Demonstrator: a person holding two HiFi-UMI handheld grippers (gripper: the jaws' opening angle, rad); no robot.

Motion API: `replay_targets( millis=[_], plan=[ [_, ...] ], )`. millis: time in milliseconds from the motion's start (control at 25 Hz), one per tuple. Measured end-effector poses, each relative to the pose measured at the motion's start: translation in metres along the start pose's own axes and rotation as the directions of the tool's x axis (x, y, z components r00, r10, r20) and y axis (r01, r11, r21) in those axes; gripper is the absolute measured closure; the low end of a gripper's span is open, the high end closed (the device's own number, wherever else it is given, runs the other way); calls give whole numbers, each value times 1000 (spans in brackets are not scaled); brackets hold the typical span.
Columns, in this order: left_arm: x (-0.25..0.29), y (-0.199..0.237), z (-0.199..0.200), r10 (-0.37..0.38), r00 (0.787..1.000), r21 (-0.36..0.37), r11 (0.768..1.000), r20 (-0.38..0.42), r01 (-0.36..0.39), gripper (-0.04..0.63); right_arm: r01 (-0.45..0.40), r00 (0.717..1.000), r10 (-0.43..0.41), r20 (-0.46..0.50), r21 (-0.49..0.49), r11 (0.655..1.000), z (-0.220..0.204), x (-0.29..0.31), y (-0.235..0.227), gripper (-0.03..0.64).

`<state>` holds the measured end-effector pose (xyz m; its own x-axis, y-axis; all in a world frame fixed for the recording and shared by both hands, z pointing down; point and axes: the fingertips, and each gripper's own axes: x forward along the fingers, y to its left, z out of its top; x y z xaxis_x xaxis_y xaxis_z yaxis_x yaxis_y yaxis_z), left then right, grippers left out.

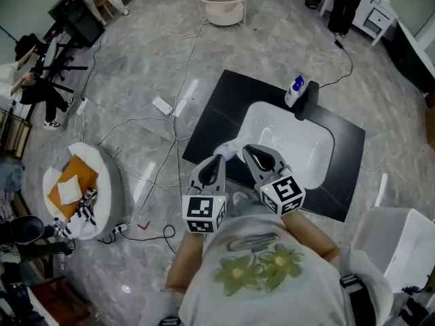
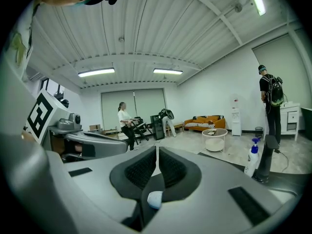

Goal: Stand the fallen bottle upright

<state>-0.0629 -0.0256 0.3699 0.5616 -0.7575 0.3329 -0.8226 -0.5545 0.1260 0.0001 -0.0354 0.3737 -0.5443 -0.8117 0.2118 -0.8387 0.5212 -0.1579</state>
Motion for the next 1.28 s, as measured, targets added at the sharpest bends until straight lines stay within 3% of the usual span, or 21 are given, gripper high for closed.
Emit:
replay_targets(
  millis=[400,800,1000,1280],
  plan=[
    [38,8,-17,17,999,-29,999,-44,-19,577,-4,999,5,-51,23,1000,-21,25,-39,572],
    [58,18,-31,16,996,-48,999,-92,-21,577,-2,989,20,-144,122,993,-56,46,-64,569],
    [71,24,-38,8,994,-65,998,-111,-15,577,9,978,29,-205,182,983,-78,57,-76,503],
    [88,25,-52,-21,989,-78,997,-146,9,577,62,967,17,-254,299,952,-107,68,-96,475]
  ],
)
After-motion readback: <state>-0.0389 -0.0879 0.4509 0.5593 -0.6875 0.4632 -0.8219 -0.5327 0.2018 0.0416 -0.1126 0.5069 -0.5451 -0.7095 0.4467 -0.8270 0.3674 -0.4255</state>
